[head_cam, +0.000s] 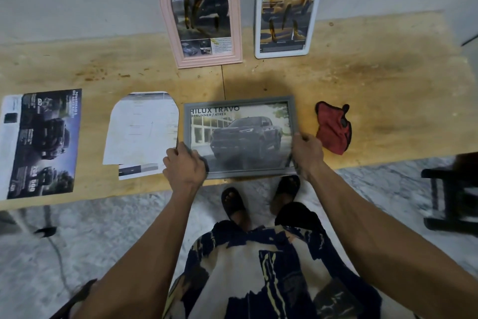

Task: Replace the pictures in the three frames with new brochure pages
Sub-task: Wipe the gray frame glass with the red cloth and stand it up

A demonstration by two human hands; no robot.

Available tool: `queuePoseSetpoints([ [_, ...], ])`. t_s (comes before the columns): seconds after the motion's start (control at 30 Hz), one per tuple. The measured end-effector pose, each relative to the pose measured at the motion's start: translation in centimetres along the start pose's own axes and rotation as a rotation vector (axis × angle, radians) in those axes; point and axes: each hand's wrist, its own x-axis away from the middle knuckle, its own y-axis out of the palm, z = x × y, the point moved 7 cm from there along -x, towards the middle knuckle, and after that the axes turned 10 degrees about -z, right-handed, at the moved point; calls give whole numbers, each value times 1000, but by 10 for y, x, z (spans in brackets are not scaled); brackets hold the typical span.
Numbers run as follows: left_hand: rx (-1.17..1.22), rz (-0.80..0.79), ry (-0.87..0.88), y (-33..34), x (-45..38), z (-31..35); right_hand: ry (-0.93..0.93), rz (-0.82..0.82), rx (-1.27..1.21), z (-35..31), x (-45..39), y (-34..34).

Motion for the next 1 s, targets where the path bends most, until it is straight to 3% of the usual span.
queuePoseSetpoints([
  [0.17, 97, -66, -55, 3, 4, -13, -59, 60, 32, 6, 18, 1],
  [0.5, 629, -41, -44, -44, 19, -25, -302, 151, 10, -39, 64, -19],
  [0.8, 894, 258, -101, -124, 79, -89, -397, -61, -178, -52, 121, 38],
  [1.0, 976, 183, -3, -143, 90, -111, -452, -178, -278, -59, 149, 53],
])
